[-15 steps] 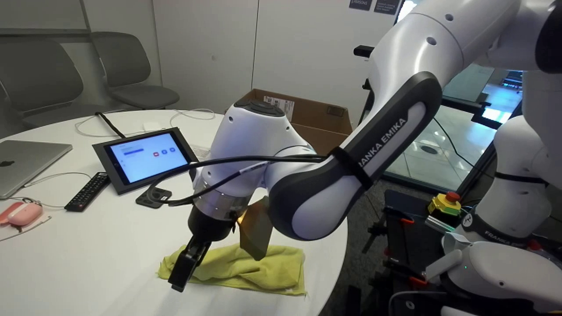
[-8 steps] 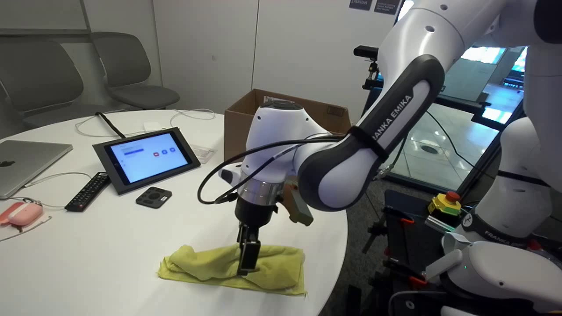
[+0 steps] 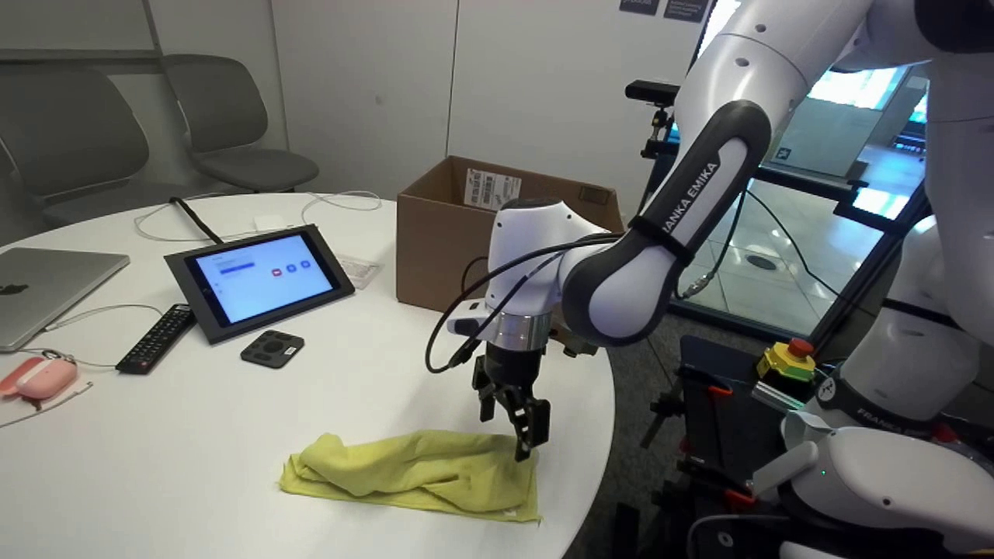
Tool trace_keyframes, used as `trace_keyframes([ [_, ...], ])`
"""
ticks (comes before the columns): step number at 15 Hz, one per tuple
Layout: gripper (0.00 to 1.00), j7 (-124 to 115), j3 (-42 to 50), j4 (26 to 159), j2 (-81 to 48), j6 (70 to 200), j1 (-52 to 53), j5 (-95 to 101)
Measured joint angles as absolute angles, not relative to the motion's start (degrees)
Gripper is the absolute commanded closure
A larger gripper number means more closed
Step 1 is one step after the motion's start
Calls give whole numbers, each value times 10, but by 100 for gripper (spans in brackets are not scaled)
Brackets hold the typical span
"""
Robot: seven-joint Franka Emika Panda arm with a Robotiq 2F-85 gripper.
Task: Place the green marker on the yellow towel, fold the yellow towel and place it inside the brown box
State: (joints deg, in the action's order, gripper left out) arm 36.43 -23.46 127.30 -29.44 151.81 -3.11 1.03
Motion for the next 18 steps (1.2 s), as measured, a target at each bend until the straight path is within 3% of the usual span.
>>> trace_keyframes([
  [7, 0, 514, -229, 1333, -293, 1538, -31, 58],
  [18, 0, 486, -117, 1435, -295, 1833, 66, 169],
])
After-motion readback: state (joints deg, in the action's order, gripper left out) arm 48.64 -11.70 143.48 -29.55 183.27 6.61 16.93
